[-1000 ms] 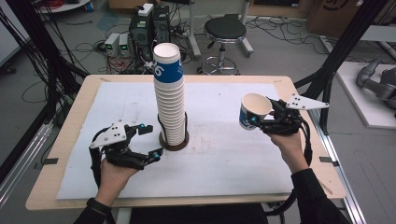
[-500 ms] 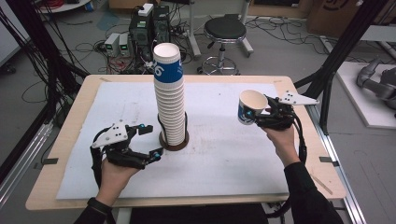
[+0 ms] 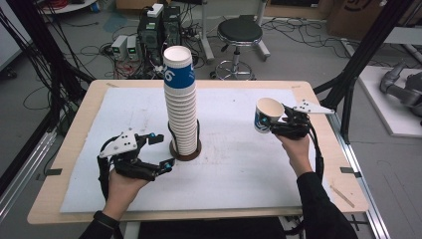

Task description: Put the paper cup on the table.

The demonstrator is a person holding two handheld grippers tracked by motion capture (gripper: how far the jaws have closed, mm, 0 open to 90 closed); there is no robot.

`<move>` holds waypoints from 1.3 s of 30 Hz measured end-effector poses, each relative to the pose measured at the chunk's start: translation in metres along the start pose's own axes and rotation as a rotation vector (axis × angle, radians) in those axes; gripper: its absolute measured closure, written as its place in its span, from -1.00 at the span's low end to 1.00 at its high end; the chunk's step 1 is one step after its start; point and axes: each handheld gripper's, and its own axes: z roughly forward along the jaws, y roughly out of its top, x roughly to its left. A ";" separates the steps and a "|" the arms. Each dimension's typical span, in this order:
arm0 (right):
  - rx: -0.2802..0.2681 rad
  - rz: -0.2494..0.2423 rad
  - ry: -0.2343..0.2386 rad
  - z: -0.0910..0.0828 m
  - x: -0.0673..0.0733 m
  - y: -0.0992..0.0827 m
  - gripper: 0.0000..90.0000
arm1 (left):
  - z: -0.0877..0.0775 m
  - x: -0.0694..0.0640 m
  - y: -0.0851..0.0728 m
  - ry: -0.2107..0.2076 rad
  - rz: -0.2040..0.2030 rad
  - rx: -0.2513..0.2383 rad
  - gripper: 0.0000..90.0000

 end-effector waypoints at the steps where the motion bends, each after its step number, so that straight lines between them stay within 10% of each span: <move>1: -0.003 0.000 -0.008 0.000 -0.001 -0.002 -0.48 | 0.000 0.000 0.000 -0.003 0.000 -0.001 -0.68; 39: 0.050 0.053 -0.145 0.036 -0.019 -0.041 -0.47 | 0.010 -0.002 -0.010 -0.002 -0.012 0.015 -0.68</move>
